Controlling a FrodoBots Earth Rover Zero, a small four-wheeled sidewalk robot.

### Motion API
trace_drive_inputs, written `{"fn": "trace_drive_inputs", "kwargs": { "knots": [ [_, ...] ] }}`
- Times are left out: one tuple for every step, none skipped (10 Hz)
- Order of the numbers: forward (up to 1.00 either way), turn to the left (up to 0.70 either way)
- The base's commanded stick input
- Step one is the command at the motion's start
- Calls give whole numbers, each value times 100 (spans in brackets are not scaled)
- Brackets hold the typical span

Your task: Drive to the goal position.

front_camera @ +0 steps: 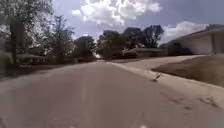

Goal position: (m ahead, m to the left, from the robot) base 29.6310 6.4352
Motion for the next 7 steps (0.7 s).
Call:
{"fn": "trace_drive_inputs", "kwargs": {
  "knots": [
    [70,0],
    [70,0],
    [70,0],
    [70,0],
    [70,0],
    [70,0],
    [70,0]
  ]
}}
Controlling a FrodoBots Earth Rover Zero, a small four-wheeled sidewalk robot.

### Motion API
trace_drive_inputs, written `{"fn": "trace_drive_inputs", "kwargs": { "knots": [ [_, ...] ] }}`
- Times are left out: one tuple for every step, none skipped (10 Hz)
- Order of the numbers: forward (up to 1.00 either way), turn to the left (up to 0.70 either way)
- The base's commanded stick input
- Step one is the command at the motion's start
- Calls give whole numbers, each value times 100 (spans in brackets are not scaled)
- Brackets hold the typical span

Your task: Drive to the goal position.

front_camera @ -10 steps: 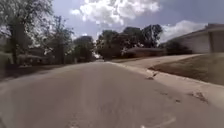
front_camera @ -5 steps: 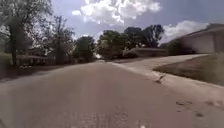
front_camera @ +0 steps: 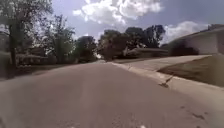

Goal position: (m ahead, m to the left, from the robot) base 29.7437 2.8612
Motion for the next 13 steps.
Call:
{"fn": "trace_drive_inputs", "kwargs": {
  "knots": [
    [70,0],
    [70,0],
    [70,0],
    [70,0],
    [70,0],
    [70,0],
    [70,0],
    [70,0],
    [70,0],
    [70,0],
    [70,0],
    [70,0],
    [70,0]
  ]
}}
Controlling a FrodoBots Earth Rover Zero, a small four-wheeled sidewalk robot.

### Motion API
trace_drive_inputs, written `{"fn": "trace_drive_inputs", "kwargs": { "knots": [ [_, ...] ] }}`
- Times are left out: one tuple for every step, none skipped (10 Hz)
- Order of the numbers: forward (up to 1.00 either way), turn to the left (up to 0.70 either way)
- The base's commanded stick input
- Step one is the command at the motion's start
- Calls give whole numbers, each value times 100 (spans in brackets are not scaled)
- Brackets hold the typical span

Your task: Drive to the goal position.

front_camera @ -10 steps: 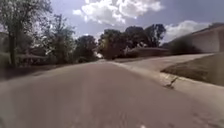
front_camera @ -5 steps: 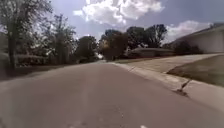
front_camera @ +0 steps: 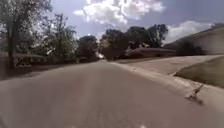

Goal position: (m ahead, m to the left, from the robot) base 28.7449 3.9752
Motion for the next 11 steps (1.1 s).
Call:
{"fn": "trace_drive_inputs", "kwargs": {
  "knots": [
    [70,0],
    [70,0],
    [70,0],
    [70,0],
    [70,0],
    [70,0],
    [70,0],
    [70,0],
    [70,0],
    [70,0],
    [70,0]
  ]
}}
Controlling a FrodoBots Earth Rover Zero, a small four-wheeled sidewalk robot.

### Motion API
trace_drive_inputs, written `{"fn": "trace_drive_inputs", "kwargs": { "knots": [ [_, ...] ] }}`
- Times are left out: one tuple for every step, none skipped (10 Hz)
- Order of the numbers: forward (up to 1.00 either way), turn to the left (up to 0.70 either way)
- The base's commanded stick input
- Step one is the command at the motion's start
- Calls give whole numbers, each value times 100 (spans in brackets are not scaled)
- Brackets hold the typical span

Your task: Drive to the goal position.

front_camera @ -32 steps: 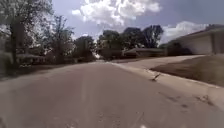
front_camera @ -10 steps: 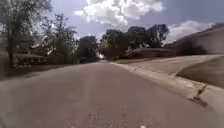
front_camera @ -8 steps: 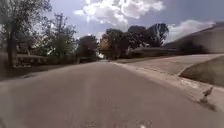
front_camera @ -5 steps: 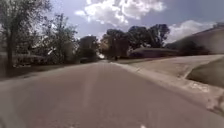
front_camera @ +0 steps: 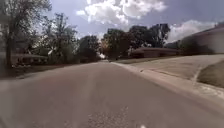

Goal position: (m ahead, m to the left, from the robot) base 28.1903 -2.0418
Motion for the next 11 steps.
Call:
{"fn": "trace_drive_inputs", "kwargs": {
  "knots": [
    [70,0],
    [70,0],
    [70,0],
    [70,0],
    [70,0],
    [70,0],
    [70,0],
    [70,0],
    [70,0],
    [70,0],
    [70,0]
  ]
}}
